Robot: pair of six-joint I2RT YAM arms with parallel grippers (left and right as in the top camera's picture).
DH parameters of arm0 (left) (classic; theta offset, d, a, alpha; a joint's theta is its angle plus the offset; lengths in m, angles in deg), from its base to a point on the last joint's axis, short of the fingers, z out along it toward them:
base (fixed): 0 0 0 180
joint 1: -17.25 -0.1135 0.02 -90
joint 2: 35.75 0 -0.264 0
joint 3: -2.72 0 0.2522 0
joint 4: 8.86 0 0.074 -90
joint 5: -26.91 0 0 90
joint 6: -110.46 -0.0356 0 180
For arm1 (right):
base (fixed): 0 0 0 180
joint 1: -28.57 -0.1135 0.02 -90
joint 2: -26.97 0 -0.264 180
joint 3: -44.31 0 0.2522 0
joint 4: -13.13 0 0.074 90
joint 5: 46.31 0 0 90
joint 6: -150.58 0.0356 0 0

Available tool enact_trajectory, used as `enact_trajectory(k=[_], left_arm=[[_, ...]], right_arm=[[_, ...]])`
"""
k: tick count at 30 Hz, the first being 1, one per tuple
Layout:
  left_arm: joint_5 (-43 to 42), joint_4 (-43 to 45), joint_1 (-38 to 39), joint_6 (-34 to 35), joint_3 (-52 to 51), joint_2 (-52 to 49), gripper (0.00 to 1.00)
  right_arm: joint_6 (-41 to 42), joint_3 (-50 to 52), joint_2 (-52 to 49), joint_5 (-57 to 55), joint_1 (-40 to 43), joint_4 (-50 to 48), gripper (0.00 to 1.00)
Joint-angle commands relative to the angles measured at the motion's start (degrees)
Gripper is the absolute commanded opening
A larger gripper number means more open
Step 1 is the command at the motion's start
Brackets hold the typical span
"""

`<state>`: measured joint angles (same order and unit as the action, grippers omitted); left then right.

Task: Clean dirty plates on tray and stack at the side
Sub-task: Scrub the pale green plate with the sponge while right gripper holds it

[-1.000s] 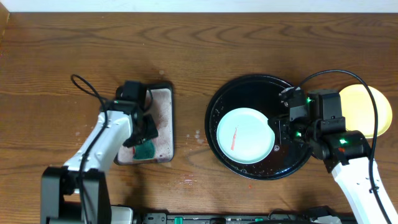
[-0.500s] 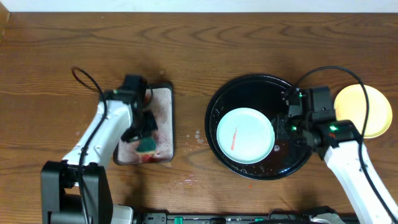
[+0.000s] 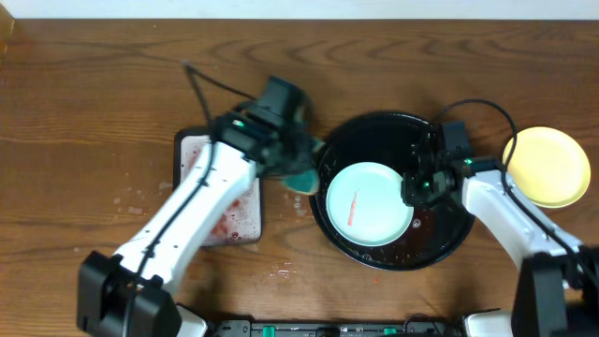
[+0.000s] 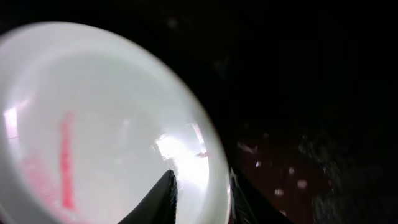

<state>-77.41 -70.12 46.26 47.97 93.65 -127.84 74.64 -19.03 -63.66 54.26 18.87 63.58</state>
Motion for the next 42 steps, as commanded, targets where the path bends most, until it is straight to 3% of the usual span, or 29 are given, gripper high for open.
enact_trajectory(k=[1, 6, 10, 16, 18, 23, 27, 30, 34, 39, 42], left_arm=[[-1.75, 3.67, 5.33, 5.81, -0.15, -3.39, 0.07], [-1.75, 8.72, 11.23, 8.85, -0.15, -9.4, 0.07], [-2.19, 10.12, 13.51, 13.25, -0.15, -14.71, 0.07], [-4.83, 14.47, 15.1, 13.27, -0.15, -21.7, 0.07], [-1.03, 14.6, 14.99, 12.59, -0.15, -23.54, 0.08], [23.08, 8.07, 13.44, 9.35, 0.94, -24.28, 0.07], [29.2, 3.32, 12.87, 8.09, 1.81, -24.28, 0.07], [29.27, 2.56, 12.9, 8.15, 1.84, -24.28, 0.07], [18.67, 6.56, 13.33, 9.75, 1.81, -24.37, 0.07], [-9.73, 22.12, 14.49, 11.06, 1.55, -27.41, 0.08], [-18.23, 27.21, 15.98, 13.57, 1.55, -29.66, 0.07]], right_arm=[[0.48, -0.74, -4.7, -0.15, 1.49, -1.84, 0.24], [0.44, -0.74, -7.98, 0.42, 1.77, -3.23, 0.01], [0.44, -0.74, -7.96, 0.37, 1.77, -2.73, 0.01], [0.46, -0.74, -7.96, 0.37, 1.77, -2.64, 0.01], [0.46, -0.74, -7.96, 0.39, 1.77, -2.67, 0.01], [0.44, -0.74, -7.96, 0.37, 1.77, -2.38, 0.01], [0.0, -0.74, -7.96, 0.35, 1.77, -2.36, 0.01], [0.0, -0.74, -7.96, 0.15, 1.77, -2.29, 0.01], [0.0, -0.74, -7.96, 0.13, 1.79, -2.19, 0.01], [0.02, -0.74, -7.96, -0.02, 1.77, -2.19, 0.01], [0.02, -0.74, -7.96, -0.02, 1.77, -2.21, 0.01]])
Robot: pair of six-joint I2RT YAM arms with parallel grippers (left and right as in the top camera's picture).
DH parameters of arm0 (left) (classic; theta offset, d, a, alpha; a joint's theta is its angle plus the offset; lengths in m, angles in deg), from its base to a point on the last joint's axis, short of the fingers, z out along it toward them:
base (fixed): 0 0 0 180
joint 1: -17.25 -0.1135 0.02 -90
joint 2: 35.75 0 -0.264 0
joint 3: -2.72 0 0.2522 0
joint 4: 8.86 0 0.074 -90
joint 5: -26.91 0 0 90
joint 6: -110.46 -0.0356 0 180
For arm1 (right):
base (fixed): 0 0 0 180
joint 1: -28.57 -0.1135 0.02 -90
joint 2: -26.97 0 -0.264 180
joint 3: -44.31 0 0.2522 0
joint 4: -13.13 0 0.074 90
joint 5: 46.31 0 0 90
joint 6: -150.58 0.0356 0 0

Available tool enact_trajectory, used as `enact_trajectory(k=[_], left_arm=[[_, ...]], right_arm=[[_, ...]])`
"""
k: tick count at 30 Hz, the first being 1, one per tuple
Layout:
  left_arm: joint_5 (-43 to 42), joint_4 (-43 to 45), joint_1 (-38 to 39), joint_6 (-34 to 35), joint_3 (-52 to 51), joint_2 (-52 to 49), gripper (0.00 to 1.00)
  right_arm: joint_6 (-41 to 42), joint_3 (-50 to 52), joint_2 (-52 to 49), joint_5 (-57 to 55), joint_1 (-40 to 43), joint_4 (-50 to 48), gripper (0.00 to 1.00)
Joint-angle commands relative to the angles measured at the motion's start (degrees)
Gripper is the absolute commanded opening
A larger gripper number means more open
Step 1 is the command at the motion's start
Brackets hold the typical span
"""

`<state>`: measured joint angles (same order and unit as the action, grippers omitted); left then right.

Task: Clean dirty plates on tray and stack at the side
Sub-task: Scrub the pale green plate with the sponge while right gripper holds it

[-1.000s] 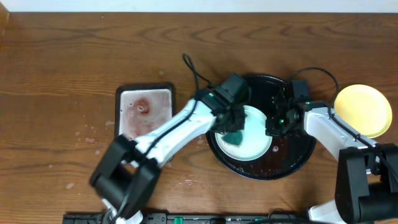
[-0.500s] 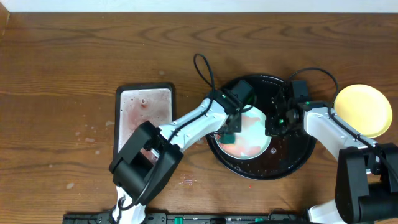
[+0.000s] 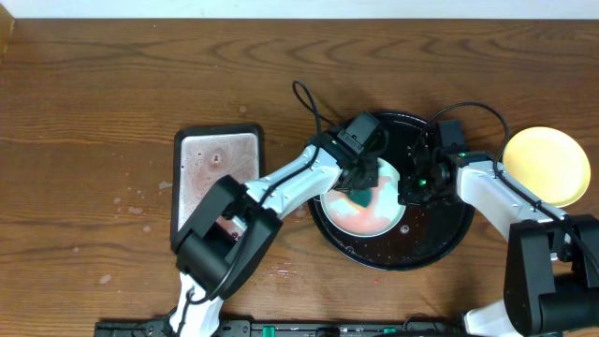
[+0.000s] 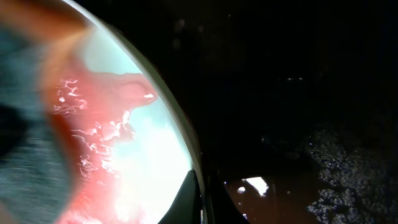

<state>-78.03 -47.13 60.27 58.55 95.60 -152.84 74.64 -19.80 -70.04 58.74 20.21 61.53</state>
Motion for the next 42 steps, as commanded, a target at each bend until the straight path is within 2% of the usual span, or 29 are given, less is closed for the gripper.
enact_trajectory(k=[1, 4, 11, 16, 21, 26, 28, 31, 35, 36, 42], left_arm=[[-18.84, 4.76, 2.38, 2.99, -0.39, -5.05, 0.07], [-19.61, 4.02, 3.96, 2.95, -0.39, -5.25, 0.08], [-16.96, -5.81, 4.11, 1.38, -0.39, -4.87, 0.07], [-0.22, -16.46, 1.16, 1.7, 0.17, -4.0, 0.08], [18.64, -22.14, -2.03, 1.62, 2.69, -2.25, 0.07], [37.68, -22.82, -2.05, -2.47, 4.5, -1.92, 0.08], [39.21, -22.27, -1.25, -2.45, 4.5, -1.95, 0.07], [35.45, -19.47, 0.83, -2.45, 4.48, -2.01, 0.07], [13.07, -9.77, 3.19, -2.16, 3.93, -3.48, 0.08], [4.83, -5.16, 3.78, -1.57, 3.52, -4.63, 0.08], [-14.19, -1.09, 4.79, -1.68, 3.52, -5.84, 0.08]], right_arm=[[0.02, 0.02, -1.57, -4.5, 0.44, -0.15, 0.01], [0.02, 0.02, -1.57, -4.5, 0.44, -0.13, 0.01], [0.02, 0.02, -1.57, -4.52, 0.44, -0.17, 0.01], [-0.02, 0.02, -1.57, -4.52, 0.44, -0.17, 0.01], [-1.05, 0.02, -1.57, -4.52, 0.44, -0.15, 0.01], [-1.49, 0.02, -1.57, -4.55, 0.44, -0.15, 0.01], [-1.49, 0.02, -1.57, -4.57, 0.44, -0.17, 0.01], [-1.49, 0.02, -1.57, -4.72, 0.44, -0.15, 0.01], [-1.46, 0.02, -1.57, -4.72, 0.44, -0.02, 0.01], [-1.46, 0.02, -1.57, -4.72, 0.44, -0.04, 0.01], [-1.46, 0.02, -1.57, -4.72, 0.44, 0.09, 0.01]])
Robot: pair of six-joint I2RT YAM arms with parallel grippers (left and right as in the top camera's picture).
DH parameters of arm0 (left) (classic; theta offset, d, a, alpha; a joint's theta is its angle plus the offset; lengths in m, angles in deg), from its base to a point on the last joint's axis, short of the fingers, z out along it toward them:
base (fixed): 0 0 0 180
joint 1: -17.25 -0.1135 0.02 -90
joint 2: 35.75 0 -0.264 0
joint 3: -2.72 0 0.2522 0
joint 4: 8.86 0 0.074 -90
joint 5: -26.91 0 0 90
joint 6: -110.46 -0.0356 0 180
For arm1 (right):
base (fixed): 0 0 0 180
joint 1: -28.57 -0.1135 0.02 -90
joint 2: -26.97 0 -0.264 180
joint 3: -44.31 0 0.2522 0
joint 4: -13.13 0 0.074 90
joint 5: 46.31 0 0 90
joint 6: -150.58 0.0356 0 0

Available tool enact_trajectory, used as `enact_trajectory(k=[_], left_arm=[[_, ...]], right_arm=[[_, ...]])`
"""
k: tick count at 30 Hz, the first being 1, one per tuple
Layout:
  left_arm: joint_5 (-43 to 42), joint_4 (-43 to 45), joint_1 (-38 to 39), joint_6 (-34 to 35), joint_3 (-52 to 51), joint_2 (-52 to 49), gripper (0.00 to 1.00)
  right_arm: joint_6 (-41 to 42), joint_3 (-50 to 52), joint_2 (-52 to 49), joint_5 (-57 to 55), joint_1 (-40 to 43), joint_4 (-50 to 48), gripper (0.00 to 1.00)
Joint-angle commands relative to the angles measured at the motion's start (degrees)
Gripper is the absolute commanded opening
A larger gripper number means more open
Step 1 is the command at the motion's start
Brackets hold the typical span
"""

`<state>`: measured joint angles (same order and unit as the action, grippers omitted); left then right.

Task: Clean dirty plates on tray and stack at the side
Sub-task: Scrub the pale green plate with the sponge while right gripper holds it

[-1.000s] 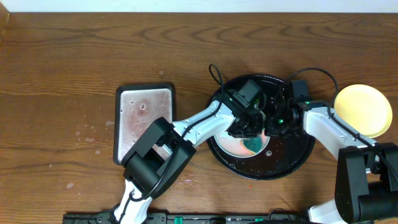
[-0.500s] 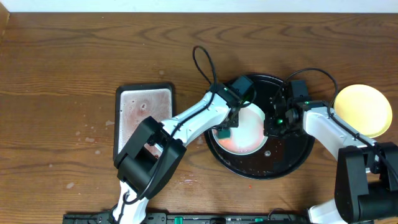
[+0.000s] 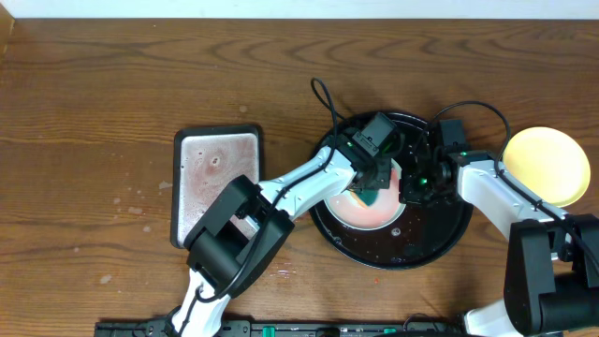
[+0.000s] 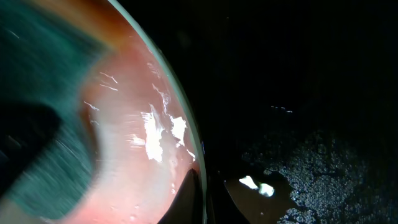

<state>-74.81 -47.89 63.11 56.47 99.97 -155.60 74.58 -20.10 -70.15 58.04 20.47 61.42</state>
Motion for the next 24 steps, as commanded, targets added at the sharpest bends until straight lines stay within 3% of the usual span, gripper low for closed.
enact_trajectory(k=[1, 4, 10, 13, 24], left_arm=[[-17.79, -1.11, 2.08, -0.04, -0.85, -3.08, 0.08], [-15.17, -5.42, 1.81, -0.35, -0.85, -3.06, 0.08], [13.73, -18.95, 0.07, 2.23, -0.61, 1.14, 0.07], [23.85, -20.98, 0.24, 3.1, -0.61, 4.02, 0.08], [26.36, -21.86, 0.17, 2.62, -0.63, 18.51, 0.08]], right_arm=[[-1.4, 0.33, -1.46, -4.02, 0.17, 0.2, 0.01], [-1.42, 0.33, -1.46, -4.04, 0.17, 0.26, 0.01], [-1.42, 0.33, -1.46, -4.02, 0.17, 0.48, 0.01], [-1.4, 0.33, -1.46, -4.02, 0.17, 0.48, 0.01], [-1.42, 0.33, -1.46, -4.02, 0.17, 0.63, 0.01]])
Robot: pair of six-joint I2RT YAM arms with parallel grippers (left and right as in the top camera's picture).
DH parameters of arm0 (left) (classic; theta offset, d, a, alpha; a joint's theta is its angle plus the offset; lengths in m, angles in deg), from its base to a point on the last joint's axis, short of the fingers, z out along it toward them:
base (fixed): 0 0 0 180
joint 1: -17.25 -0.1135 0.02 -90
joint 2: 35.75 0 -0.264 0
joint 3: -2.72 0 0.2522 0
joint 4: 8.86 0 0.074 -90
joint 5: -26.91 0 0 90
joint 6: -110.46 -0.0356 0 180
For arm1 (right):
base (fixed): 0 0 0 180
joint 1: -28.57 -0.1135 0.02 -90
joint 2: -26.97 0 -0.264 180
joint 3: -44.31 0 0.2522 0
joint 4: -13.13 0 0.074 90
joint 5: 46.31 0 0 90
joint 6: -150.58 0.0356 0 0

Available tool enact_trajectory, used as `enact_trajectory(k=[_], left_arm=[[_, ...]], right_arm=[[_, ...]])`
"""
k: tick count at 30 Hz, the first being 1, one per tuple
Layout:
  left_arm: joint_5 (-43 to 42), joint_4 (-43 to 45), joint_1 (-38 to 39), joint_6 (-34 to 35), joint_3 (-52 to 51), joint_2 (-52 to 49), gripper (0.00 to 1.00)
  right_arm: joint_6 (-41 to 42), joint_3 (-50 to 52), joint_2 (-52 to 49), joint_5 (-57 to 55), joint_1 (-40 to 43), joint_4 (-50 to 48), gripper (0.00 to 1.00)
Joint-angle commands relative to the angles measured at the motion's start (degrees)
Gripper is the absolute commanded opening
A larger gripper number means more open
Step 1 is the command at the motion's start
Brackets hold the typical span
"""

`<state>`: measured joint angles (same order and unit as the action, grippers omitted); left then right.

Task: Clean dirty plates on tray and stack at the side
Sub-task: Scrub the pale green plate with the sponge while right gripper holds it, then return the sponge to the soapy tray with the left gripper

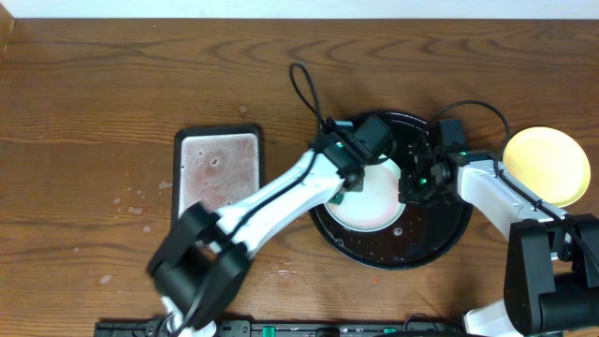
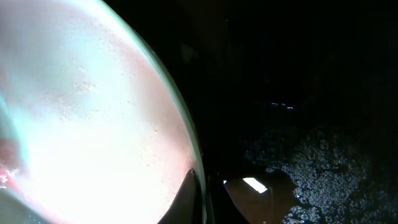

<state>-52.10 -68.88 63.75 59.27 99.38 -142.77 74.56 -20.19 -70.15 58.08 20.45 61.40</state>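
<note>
A pale plate [image 1: 376, 208] with a faint pink film lies in the round black tray [image 1: 440, 239]. My right gripper [image 1: 409, 184] is shut on the plate's right rim. In the right wrist view the plate [image 2: 93, 124] fills the left side, its edge pinched between the fingertips of the right gripper [image 2: 202, 196]. My left gripper [image 1: 358, 161] reaches over the plate's upper left edge. It is shut on a teal sponge [image 1: 341, 184], of which only a sliver shows below the arm.
A clean yellow plate [image 1: 547, 167] sits on the table at the far right. A rectangular black tray [image 1: 217, 178] with pinkish water lies to the left. Reddish water pools on the round tray's floor [image 2: 261, 193]. Cables arch over the tray's back.
The left gripper with the sponge has moved from the plate's middle right to its upper left edge. The red film there is gone, leaving the plate mostly white. The right gripper has not moved.
First the left gripper held the sponge beside the rectangular tray, and the plate bore a red streak, with the right gripper at its rim. Then the sponge was on the plate and red was smeared across it. Now the plate looks nearly white.
</note>
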Motion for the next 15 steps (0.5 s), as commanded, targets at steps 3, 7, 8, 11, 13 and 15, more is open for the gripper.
enact_trajectory(k=[3, 7, 8, 11, 13, 15], left_arm=[[3.72, -3.17, -0.72, -0.76, -0.04, 10.16, 0.07], [3.76, -7.17, -2.14, -0.9, -0.04, 14.56, 0.07], [4.11, -9.09, -2.8, -0.85, -0.04, 15.47, 0.07], [6.64, -16.44, -5.9, -0.55, -0.04, 17.22, 0.07], [8.17, -21.33, -9.27, -0.57, -0.28, 17.35, 0.08], [8.63, -23.91, -13.49, -0.61, -2.03, 17.33, 0.07]], right_arm=[[-1.38, 0.42, -1.46, -4.04, 0.2, 0.7, 0.01], [-1.42, 0.42, -1.46, -4.07, 0.2, 0.74, 0.01], [-1.44, 0.42, -1.46, -4.07, 0.2, 0.74, 0.01], [-2.49, 0.42, -1.46, -4.04, 0.2, 0.42, 0.01], [-2.49, 0.48, -1.46, -4.04, 0.17, -0.44, 0.01], [-2.49, 0.5, -1.46, -4.0, 0.15, -1.29, 0.01]])
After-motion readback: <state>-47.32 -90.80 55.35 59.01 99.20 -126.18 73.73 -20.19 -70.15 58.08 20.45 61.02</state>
